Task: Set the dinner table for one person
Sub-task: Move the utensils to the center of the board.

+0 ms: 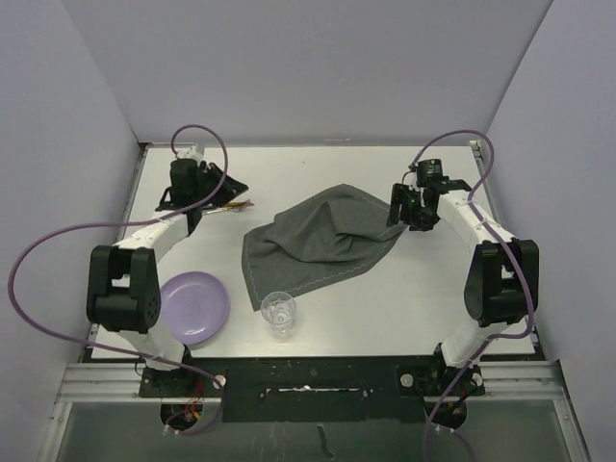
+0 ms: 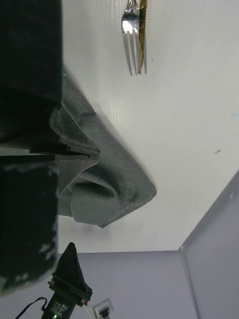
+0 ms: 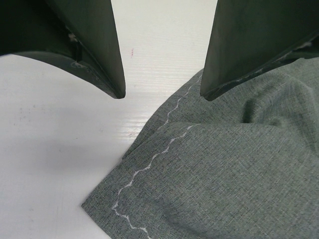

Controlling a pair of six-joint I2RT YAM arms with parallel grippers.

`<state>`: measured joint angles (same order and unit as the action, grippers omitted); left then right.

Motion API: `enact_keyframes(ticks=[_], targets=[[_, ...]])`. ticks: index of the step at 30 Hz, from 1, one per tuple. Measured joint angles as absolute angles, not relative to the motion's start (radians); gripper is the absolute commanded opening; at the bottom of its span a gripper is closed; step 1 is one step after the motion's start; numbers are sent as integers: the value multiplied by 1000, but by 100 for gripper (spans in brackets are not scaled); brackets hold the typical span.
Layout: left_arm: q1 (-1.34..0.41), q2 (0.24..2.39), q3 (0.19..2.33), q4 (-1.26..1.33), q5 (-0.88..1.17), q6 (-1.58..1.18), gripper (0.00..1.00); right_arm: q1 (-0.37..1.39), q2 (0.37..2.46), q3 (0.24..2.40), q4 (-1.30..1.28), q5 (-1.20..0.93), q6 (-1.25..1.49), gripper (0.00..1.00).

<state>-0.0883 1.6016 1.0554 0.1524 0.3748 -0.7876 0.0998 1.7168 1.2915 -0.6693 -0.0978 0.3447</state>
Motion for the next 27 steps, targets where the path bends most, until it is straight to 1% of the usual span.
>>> enact_keyframes(ticks=[5,14,20,27], targets=[[-145,1793,1119,159,378,-808,0,101,1694,1291,-669,-98,344,62],[-224,2028,1356,147,375,-804,0,101,1694,1291,-670,-98,341,62],[-225,2115,1436,82,343,-790,0,99,1694,1291,-670,-98,336,62],[-220,2171,1456,-5,296,-765,0,99,1694,1291,-669,-99,329,62]])
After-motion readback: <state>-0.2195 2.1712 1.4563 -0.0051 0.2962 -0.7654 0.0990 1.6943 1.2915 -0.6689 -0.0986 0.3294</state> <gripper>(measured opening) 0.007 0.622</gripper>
